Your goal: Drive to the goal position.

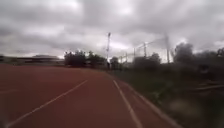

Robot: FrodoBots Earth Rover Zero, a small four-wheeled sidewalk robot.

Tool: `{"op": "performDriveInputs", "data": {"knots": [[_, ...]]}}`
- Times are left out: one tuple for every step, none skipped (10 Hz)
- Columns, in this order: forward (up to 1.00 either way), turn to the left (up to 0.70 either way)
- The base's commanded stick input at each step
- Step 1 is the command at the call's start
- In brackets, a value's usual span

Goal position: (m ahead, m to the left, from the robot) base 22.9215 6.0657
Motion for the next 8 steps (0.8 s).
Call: {"op": "performDriveInputs", "data": {"knots": [[0.70,0.00],[0.70,0.00],[0.70,0.00],[0.70,0.00],[0.70,0.00],[0.70,0.00],[0.70,0.00],[0.70,0.00]]}}
